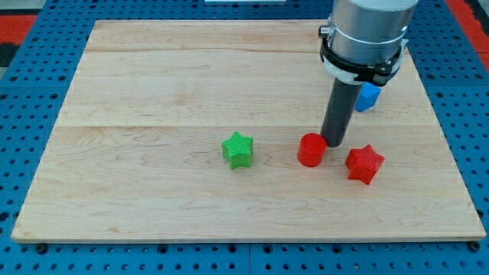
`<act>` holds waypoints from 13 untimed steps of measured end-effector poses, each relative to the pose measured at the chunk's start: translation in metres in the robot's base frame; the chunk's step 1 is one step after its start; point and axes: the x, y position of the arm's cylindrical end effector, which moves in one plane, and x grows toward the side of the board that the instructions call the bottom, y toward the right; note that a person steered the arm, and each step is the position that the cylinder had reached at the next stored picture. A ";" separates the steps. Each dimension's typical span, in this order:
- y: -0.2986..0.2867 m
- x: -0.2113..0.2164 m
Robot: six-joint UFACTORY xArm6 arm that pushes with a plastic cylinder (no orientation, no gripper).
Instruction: Push the red blocks parallel right to the green star
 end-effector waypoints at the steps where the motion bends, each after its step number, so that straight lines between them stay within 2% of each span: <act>1: 0.079 -0.001; 2: 0.132 0.008; 3: 0.102 0.026; 5: 0.000 0.031; 6: 0.001 0.031; 7: 0.042 0.051; 8: 0.041 0.087; 9: 0.000 0.093; 10: -0.031 0.081; 11: -0.029 0.080; 12: 0.013 0.078; 13: 0.011 0.069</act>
